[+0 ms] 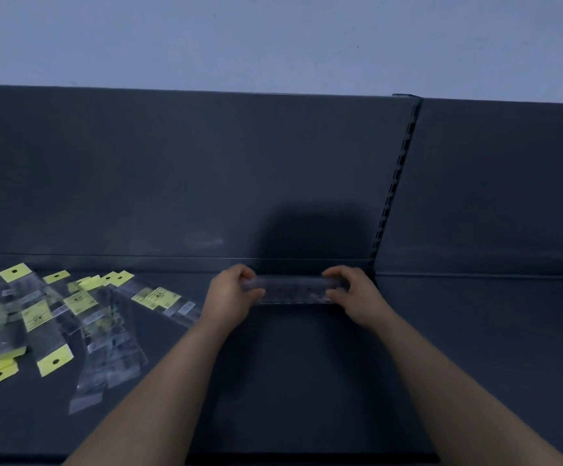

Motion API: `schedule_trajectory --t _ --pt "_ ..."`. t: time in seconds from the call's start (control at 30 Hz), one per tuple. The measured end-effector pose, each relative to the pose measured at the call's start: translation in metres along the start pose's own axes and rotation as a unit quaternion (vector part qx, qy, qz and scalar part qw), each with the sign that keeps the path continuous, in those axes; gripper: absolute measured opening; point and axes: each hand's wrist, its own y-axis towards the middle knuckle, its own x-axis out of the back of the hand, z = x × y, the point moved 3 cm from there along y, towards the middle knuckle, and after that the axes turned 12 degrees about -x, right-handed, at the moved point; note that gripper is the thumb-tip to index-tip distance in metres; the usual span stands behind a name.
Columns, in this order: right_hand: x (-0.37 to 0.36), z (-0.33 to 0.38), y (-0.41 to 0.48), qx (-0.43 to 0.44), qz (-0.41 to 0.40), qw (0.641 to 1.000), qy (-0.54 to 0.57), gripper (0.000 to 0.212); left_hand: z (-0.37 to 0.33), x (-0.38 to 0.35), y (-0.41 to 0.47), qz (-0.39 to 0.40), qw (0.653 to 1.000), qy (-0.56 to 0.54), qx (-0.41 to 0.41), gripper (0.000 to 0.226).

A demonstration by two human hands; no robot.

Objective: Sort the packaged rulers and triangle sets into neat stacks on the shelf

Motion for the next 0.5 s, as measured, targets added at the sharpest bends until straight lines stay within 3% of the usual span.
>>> schedule_trajectory --t 0.17,0.27,0.37,0.5 --pt "-0.006 -0.001 0.035 -0.018 0.01 0.999 -0.039 0.031 0.018 -0.02 0.04 0.037 0.999 0.023 0.009 0.022" --pt "-0.012 -0.005 0.04 -0.017 -0.01 0.985 -0.17 0.042 0.025 -0.028 0.047 0.082 0.991 0.102 -0.004 0.028" --pt "-0.02 -0.004 0.04 0.019 -0.057 0.953 -0.297 0.053 0.021 -0.035 0.042 0.07 0.933 0.337 -0.102 0.052" --pt "-0.031 -0.01 0.038 0.049 -0.07 0.928 -0.362 0.066 0.018 -0.055 0.029 0.086 0.909 0.348 -0.214 0.067"
